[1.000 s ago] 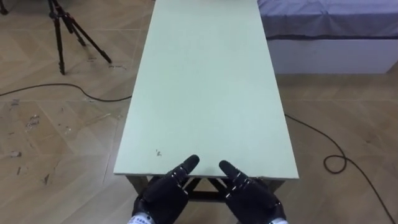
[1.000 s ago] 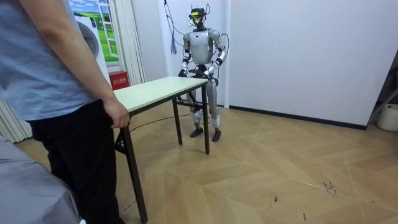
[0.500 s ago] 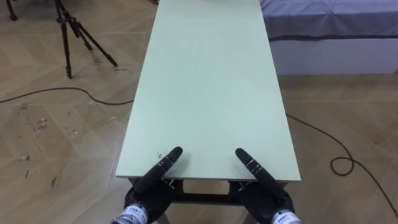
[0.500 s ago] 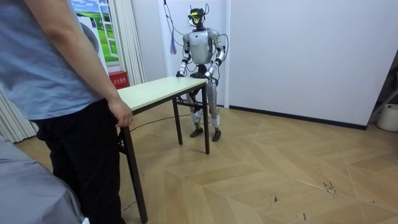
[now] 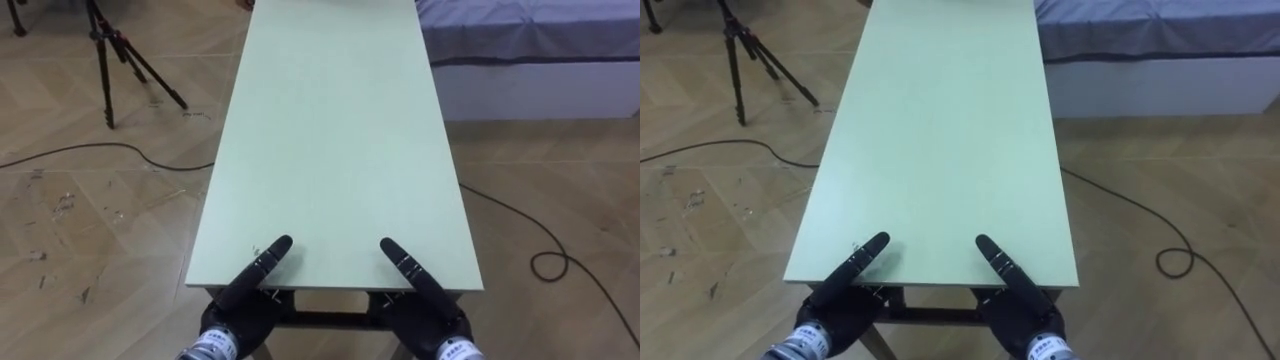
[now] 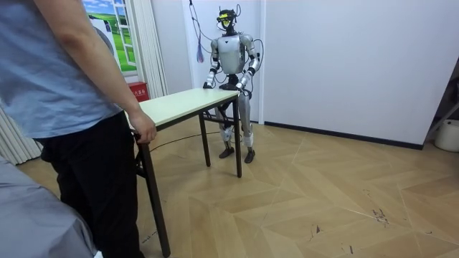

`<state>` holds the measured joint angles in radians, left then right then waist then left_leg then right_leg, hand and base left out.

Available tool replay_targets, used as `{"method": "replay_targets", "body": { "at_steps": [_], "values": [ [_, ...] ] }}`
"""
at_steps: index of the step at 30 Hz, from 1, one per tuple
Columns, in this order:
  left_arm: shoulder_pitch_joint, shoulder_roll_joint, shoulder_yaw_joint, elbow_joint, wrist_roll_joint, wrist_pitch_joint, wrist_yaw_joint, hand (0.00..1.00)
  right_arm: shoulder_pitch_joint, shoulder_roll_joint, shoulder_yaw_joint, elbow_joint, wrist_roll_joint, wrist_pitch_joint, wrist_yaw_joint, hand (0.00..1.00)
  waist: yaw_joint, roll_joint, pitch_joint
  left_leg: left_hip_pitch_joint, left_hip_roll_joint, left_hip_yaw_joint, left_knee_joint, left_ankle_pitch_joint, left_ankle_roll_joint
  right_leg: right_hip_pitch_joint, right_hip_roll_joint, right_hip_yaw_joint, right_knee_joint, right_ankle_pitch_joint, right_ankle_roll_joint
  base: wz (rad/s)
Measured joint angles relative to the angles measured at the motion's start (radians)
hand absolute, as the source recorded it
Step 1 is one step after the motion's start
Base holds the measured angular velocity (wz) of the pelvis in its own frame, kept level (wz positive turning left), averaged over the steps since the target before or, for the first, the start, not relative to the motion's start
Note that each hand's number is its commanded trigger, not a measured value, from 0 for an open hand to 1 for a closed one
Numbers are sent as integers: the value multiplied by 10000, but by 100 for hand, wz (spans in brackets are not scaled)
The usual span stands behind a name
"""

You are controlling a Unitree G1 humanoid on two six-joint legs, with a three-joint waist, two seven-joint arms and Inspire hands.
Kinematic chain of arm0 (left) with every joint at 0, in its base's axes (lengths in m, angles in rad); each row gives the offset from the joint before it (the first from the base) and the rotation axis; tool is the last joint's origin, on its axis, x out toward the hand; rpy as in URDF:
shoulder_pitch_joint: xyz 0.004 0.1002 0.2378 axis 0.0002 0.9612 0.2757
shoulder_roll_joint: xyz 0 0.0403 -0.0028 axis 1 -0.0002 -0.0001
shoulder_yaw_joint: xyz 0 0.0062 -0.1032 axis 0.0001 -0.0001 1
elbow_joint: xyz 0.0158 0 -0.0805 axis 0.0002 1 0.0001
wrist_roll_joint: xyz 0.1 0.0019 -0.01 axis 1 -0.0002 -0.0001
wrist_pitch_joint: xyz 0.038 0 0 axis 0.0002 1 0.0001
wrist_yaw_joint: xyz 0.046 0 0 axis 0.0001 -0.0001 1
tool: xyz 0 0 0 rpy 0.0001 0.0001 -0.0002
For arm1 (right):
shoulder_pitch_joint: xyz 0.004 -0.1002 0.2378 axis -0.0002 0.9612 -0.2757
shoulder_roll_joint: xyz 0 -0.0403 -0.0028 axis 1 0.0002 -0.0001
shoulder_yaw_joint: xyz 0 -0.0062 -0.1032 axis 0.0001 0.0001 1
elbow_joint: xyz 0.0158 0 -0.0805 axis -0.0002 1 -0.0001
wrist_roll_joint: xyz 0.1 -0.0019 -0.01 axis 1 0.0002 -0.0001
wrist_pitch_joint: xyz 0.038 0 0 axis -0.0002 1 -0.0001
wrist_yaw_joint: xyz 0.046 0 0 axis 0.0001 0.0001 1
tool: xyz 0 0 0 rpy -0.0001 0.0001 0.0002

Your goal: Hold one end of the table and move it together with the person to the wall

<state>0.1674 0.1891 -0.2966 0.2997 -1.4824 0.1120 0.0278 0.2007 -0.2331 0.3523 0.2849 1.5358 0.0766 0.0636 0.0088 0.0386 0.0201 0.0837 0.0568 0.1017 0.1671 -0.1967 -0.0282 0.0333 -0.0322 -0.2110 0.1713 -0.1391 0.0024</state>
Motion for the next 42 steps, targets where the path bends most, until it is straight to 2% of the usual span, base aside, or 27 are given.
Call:
{"method": "replay_targets", "body": {
  "at_steps": [2,4,8,14,18,30,32,38,42],
  "values": [
    [-1,-19,4,78,0,40,-1,100,1,7,-91,0,0,132,-71,100,0,27,-67,17,0,13,0,0,0,1,3,27,6,1,-2,-2],
    [-2,-60,39,141,10,76,-5,100,5,60,-209,0,-1,247,-152,100,5,52,-91,55,0,25,-3,0,0,8,3,55,22,1,-2,-5],
    [71,-182,193,405,28,101,5,100,4,465,-519,-3,-7,252,-210,100,16,70,-101,68,1,39,-2,0,0,1,8,89,31,1,-2,-1],
    [4,-267,195,101,30,113,-421,100,-6,469,-645,-41,-34,242,-586,100,207,48,-108,73,-5,39,5,0,0,-32,6,130,49,2,0,0],
    [8,-276,203,148,51,114,-398,100,-5,454,-631,-107,-207,212,-599,100,244,-11,-94,-3,-9,49,0,0,0,-110,6,140,49,5,3,-3],
    [25,-282,204,147,301,73,-372,100,1,465,-614,-203,-320,182,-622,100,232,1,-76,-41,-16,53,-11,0,0,-149,5,138,26,22,9,0],
    [44,-408,200,166,522,-113,-372,100,5,492,-579,-203,-332,95,-622,100,230,1,-60,-43,-15,50,-11,0,0,-146,8,121,31,22,9,0],
    [44,-444,199,165,593,-162,-376,100,6,528,-581,-203,-416,30,-616,100,224,-12,-46,-46,-14,49,-11,0,0,-150,7,113,30,22,9,0],
    [42,-550,212,165,825,-388,-390,100,6,650,-585,-217,-494,-97,-610,100,224,-65,-23,-46,-13,49,-12,0,0,-149,11,115,19,21,10,0]
  ]
}}
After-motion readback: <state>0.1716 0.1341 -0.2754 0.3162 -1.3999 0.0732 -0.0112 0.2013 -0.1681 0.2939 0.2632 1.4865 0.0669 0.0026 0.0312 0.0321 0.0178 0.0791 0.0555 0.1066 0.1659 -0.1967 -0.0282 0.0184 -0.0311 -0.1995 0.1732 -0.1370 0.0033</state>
